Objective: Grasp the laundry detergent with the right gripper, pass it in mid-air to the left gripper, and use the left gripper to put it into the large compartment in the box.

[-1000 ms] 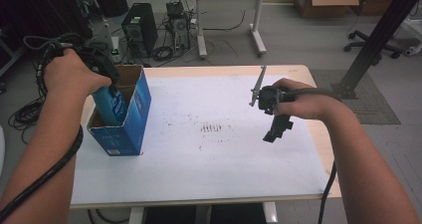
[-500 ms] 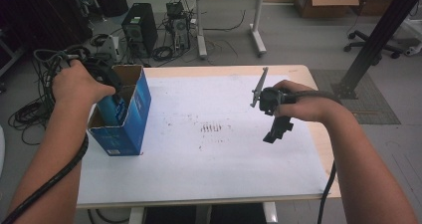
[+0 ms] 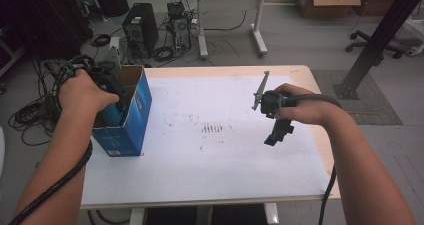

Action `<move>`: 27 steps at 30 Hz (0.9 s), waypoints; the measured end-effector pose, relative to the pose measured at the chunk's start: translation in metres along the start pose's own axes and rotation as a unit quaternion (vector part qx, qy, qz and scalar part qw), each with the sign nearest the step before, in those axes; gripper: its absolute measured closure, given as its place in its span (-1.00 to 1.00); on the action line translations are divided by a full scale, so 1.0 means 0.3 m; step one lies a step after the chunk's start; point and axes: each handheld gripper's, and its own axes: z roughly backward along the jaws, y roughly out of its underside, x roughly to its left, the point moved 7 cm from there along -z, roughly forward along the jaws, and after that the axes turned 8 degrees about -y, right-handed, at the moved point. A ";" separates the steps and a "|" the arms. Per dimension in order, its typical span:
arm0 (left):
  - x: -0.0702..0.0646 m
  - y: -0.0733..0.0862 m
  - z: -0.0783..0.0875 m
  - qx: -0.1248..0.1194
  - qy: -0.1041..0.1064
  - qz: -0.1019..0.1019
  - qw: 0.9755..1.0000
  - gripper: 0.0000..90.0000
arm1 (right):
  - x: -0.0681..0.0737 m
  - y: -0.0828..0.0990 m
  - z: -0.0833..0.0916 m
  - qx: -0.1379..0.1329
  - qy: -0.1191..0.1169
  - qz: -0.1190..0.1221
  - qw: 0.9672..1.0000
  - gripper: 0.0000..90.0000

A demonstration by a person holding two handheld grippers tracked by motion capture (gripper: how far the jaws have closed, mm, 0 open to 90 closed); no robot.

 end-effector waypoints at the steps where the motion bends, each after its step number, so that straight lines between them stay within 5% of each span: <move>1: -0.002 0.000 -0.006 0.002 -0.003 -0.002 1.000 -0.14 | 0.000 0.000 0.000 0.001 -0.001 -0.002 1.000 -0.88; 27: -0.014 -0.003 -0.095 0.016 -0.005 -0.001 1.000 -0.15 | -0.003 -0.005 -0.006 0.002 -0.003 0.002 1.000 -0.88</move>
